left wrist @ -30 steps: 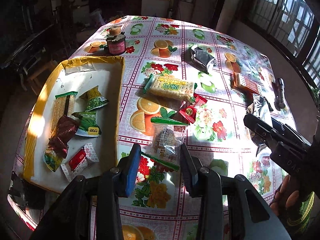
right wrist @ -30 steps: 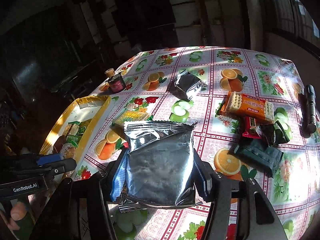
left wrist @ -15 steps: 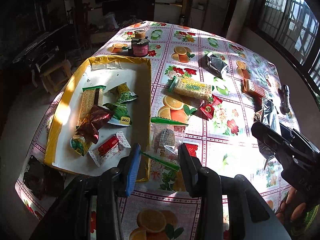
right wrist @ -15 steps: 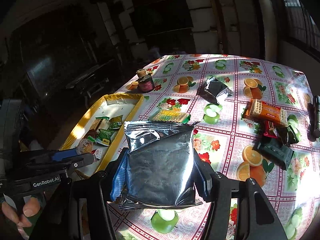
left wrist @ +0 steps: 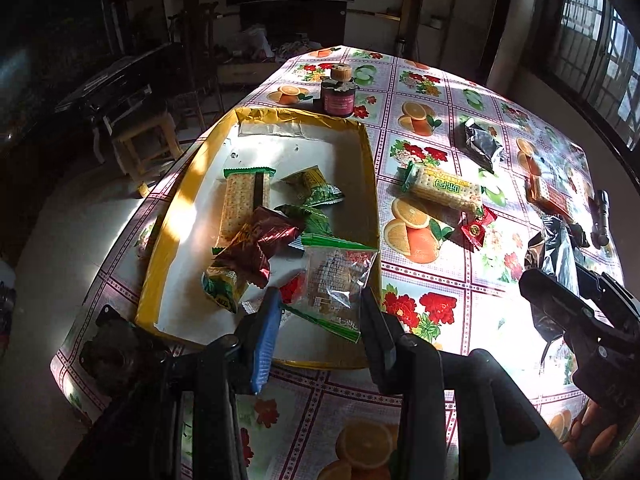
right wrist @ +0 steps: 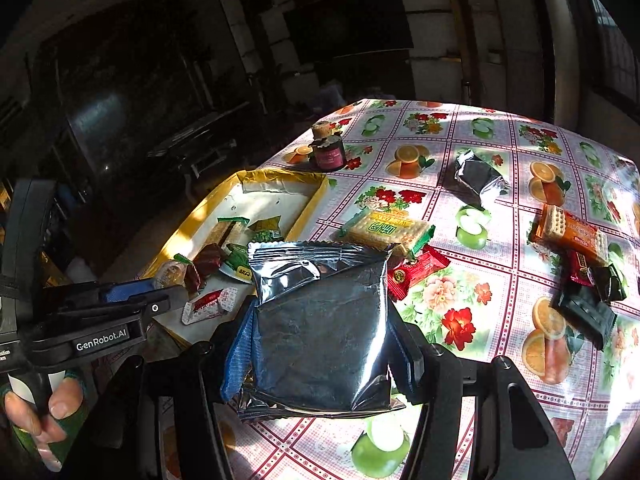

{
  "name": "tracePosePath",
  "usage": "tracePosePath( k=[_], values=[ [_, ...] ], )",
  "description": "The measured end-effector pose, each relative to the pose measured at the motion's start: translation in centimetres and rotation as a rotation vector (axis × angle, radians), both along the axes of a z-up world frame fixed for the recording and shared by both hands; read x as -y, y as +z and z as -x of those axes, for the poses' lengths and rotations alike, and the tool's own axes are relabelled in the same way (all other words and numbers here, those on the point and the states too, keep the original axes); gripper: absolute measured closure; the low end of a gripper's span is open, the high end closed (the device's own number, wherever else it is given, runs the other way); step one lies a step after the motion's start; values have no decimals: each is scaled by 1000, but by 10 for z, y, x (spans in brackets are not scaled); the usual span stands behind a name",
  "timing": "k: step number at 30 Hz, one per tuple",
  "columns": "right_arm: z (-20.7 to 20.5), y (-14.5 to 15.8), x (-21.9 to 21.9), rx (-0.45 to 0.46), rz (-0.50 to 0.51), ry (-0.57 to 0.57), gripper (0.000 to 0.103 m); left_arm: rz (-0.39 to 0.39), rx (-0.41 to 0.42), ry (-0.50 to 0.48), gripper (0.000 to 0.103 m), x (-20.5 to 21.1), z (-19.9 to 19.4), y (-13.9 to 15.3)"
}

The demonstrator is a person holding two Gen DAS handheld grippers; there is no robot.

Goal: Organize snacks
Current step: 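Carry the clear bag and silver foil bag over the tray with both tools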

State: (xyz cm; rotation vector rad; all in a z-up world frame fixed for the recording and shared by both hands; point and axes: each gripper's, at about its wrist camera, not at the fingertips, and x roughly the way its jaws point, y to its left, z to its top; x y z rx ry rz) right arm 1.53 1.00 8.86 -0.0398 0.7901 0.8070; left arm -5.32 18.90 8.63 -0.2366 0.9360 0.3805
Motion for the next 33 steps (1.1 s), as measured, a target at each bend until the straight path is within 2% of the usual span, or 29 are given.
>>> tracePosePath(
  k=[19,33],
  values=[
    [-10,-8,-58,-19,13,102,40,5,-33,78,65,-41,-9,-14],
    [-19,-11,-75,-31,13,124,40,10,-33,104,65,-56,-17,-14]
  ],
)
